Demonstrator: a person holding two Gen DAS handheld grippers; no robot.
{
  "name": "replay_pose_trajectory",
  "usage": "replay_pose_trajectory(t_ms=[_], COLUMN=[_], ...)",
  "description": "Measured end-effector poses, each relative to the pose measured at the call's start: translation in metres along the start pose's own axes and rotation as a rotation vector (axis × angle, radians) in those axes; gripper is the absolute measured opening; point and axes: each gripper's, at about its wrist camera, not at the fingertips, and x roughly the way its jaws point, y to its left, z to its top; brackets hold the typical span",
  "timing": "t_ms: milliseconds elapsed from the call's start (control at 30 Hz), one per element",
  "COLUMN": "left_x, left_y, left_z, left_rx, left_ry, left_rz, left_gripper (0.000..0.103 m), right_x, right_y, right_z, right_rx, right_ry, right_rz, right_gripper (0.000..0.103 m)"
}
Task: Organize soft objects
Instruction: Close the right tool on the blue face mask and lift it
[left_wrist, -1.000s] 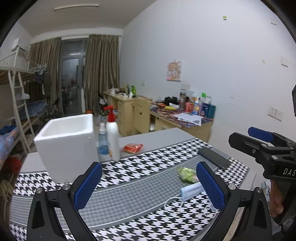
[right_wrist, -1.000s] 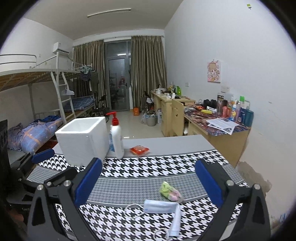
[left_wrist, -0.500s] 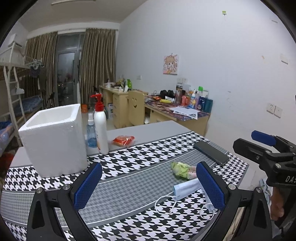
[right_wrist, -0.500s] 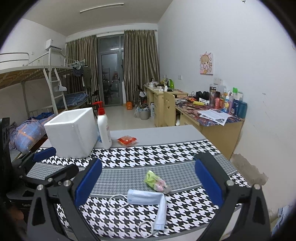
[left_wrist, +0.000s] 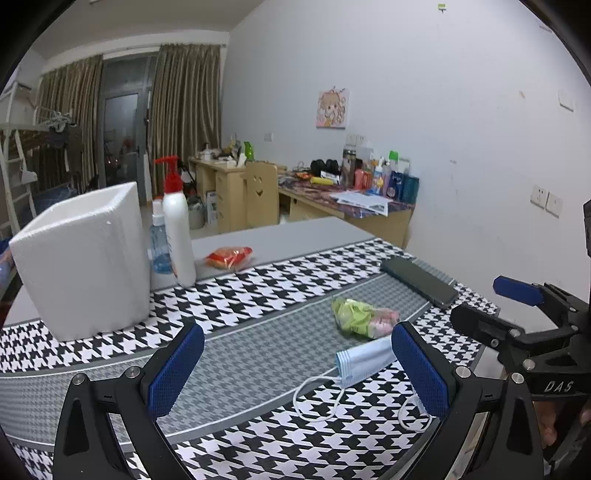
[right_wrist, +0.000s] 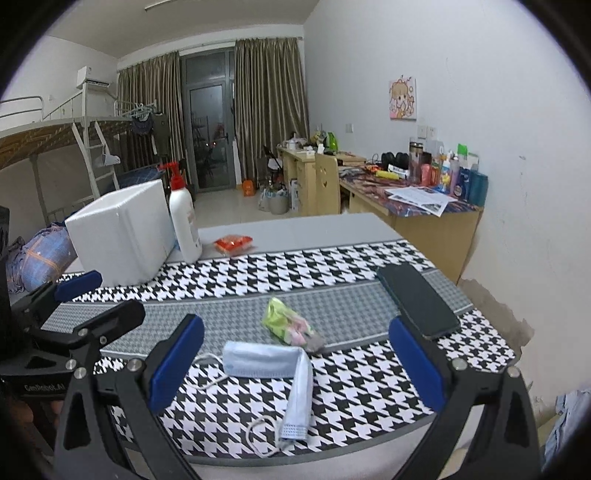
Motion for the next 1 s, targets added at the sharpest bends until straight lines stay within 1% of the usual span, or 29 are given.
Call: replay_pose_trajectory(t_ms=[100, 233, 400, 433, 467, 533, 567, 833, 900, 933, 967, 1000], left_x=[0.006, 0.012, 0.020, 0.022, 0.024, 0.026, 0.028, 0.041, 0.044, 0.047, 0.048, 0.049], left_y=[-0.002, -0.005, -0.006, -0.007, -0.009, -0.011, -0.012, -0.020, -0.020, -0.021, -0.022, -0.023], left_z=[-0.003, -0.004, -0.007, -0.008, -0.009, -0.010, -0.011, -0.019, -0.020, -0.020, -0.021, -0.022], left_rx=[0.002, 0.010, 0.017, 0.021, 0.024, 0.030, 0.033, 0.051, 0.050, 0.054, 0.057, 0.058], left_ry=[0.010, 0.024, 0.040, 0.046, 0.052, 0.059, 0.061, 0.107, 0.118, 0.125, 0.131, 0.132], left_rz=[0.012, 0.013, 0.009, 0.009, 0.007, 0.003, 0.002, -0.010, -0.010, -0.010, -0.010, -0.008], left_gripper=[0.102, 0.102, 0.102, 0.102, 0.102, 0.102, 0.102, 0.102, 0.102, 0.102, 0.102, 0.102], right_x=[0.007, 0.021, 0.036, 0.038, 0.041, 0.044, 0.045, 0.055, 0.058, 0.060, 0.062, 0.064], right_y=[-0.001, -0.006, -0.009, -0.009, -0.008, -0.007, -0.007, -0.012, -0.013, -0.013, -0.014, -0.014], right_z=[-0.008, -0.017, -0.026, -0.028, -0.030, -0.034, -0.036, -0.044, -0.046, -0.047, -0.048, -0.049], right_rx=[-0.008, 0.004, 0.024, 0.021, 0.019, 0.017, 0.012, 0.024, 0.025, 0.027, 0.026, 0.024], right_ry=[0.020, 0.061, 0.121, 0.131, 0.146, 0.163, 0.168, 0.214, 0.230, 0.238, 0.247, 0.255], right_rz=[0.000, -0.001, 0.023, 0.028, 0.037, 0.045, 0.047, 0.044, 0.050, 0.053, 0.055, 0.057], right_gripper=[0.100, 0.093, 0.075, 0.067, 0.064, 0.063, 0.061, 0.059, 0.057, 0.054, 0.048, 0.046])
